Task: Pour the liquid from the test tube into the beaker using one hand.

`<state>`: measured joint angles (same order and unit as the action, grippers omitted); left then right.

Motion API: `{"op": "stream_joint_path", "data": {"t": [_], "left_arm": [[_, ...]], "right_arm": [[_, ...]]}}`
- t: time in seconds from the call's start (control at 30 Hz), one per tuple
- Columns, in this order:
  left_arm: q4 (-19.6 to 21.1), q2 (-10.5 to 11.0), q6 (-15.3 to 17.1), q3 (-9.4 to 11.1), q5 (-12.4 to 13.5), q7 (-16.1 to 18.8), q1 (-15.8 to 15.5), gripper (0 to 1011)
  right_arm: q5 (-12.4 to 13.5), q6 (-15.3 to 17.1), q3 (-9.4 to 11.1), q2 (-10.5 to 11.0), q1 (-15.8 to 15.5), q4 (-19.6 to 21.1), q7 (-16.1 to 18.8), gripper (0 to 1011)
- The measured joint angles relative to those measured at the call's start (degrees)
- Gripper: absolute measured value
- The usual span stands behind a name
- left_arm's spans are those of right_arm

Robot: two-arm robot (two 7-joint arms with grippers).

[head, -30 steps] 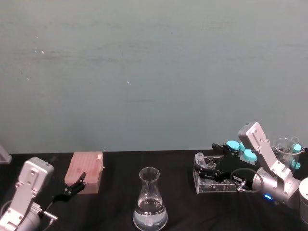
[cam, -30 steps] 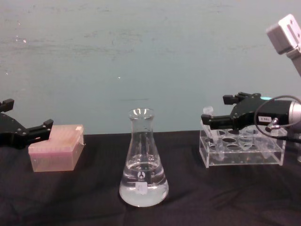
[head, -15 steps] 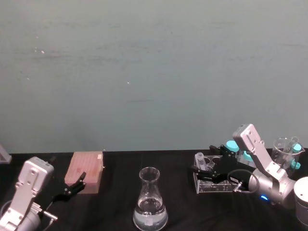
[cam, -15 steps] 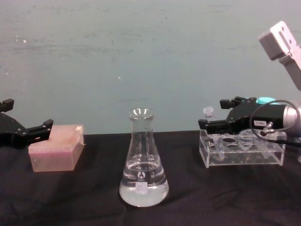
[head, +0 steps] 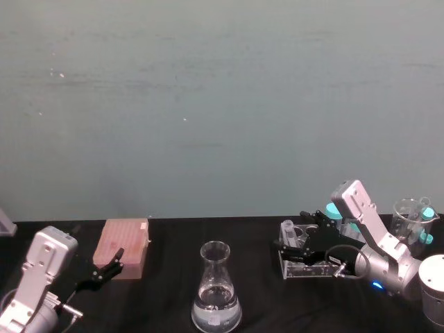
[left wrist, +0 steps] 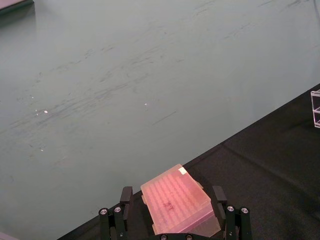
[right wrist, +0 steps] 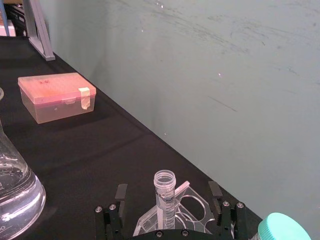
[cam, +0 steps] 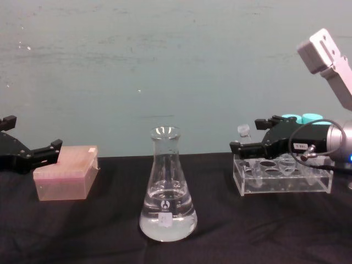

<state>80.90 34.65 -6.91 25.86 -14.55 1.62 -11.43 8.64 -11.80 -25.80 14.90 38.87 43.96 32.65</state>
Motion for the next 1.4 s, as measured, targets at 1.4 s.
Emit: {"op": "stream_joint_path", "data": {"t": [1.4], "left_arm": [[0.00,0.00,0.00,0.00,0.00,0.00,0.00,1000]], "right_arm": [[-0.73,-1.20,0.65,-1.17,1.31,-3.31,0.49,795]]}}
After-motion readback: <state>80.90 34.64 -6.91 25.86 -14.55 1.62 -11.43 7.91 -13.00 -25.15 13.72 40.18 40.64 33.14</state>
